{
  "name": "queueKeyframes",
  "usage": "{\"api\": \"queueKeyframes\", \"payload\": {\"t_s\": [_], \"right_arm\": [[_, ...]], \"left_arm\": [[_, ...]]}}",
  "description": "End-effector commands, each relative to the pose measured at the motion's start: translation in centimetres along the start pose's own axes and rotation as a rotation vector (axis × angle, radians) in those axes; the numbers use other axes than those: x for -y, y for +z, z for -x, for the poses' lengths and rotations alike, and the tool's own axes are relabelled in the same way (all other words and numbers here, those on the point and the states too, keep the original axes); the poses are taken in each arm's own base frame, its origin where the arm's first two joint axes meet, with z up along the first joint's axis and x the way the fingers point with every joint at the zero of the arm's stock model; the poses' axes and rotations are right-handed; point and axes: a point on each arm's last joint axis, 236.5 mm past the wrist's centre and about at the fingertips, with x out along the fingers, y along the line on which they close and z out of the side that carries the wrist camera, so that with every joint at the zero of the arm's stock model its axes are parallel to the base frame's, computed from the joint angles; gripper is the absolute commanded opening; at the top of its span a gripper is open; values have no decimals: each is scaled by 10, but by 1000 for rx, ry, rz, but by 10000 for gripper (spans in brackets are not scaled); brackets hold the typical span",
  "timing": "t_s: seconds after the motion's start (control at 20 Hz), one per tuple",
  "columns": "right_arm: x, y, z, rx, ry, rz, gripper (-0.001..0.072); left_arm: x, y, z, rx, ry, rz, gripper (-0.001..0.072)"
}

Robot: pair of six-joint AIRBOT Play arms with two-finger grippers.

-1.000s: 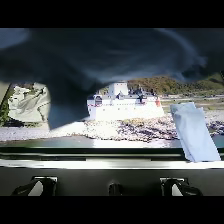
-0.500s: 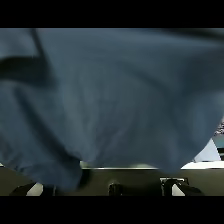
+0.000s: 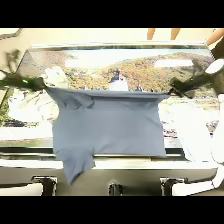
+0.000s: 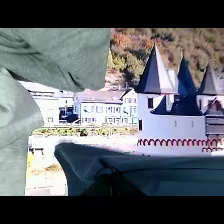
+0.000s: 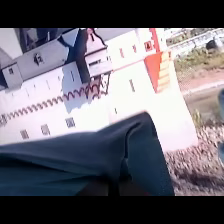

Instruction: Fold the shirts.

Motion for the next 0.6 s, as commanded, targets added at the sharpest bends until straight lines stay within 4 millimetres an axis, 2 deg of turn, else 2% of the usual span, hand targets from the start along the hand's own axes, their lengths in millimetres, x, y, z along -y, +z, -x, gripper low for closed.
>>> {"api": "queueKeyframes", "payload": {"t_s": [0.0, 0.1, 0.2, 0.3, 0.35, 0.45, 0.55], "right_arm": [[3, 51, -49, 165, 81, -96, 39], [-2, 75, -41, 262, 105, -104, 39], [-5, 69, -40, 234, 112, -101, 39], [-4, 43, -37, 128, 81, -5, 40], [4, 25, -32, 60, 34, 44, 40], [34, -20, -26, -127, -96, 69, 40], [57, -62, -33, -296, -160, 34, 40]], "left_arm": [[-1, -8, -75, -15, 11, -9, 27], [7, 1, -80, 25, 10, -25, 28], [14, 1, -76, 27, 4, -37, 28], [14, -11, -63, -32, 5, -78, 28], [14, -23, -55, -83, 0, -96, 28], [14, -69, -41, -279, -25, -110, 28], [10, -113, -42, -434, -41, -76, 28]]}}
